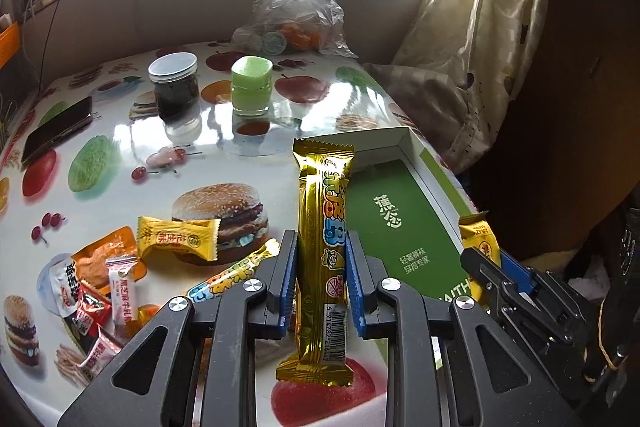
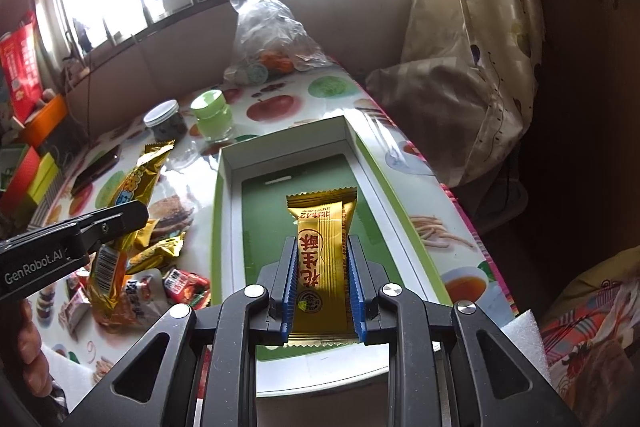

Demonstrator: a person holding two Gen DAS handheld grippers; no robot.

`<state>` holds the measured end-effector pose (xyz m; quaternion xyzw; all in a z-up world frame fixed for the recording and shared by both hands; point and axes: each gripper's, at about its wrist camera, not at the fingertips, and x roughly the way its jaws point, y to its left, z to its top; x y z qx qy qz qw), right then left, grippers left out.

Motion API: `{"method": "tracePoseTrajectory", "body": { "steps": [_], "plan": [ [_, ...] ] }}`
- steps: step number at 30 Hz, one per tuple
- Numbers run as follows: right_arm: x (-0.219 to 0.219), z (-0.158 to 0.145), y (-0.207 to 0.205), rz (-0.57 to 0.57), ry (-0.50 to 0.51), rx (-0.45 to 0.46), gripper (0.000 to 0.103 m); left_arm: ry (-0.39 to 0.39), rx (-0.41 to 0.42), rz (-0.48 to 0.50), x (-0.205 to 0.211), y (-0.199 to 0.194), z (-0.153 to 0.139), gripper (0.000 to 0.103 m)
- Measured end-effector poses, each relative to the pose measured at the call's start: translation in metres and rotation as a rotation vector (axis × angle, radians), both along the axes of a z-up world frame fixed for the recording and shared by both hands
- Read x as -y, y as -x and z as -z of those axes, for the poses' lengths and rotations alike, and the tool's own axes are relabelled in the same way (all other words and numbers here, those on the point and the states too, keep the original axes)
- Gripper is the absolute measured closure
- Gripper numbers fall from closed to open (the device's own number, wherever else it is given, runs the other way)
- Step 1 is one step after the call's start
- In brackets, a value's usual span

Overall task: Organize snacks
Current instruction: 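Carry the yellow packet with the right gripper while the left carries the gold bar over the green box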

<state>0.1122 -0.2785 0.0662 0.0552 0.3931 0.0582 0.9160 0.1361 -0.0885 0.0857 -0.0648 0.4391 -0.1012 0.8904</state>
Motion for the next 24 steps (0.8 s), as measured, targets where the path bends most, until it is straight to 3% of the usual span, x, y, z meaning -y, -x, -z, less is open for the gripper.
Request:
{"method": "tracePoseTrajectory", "body": {
  "steps": [24],
  "plan": [
    [0.024, 0.036, -0.028, 0.008, 0.02, -0.09, 0.081, 0.03, -0.097, 0.133, 0.067, -0.024, 0.031, 0.079]
  ]
}}
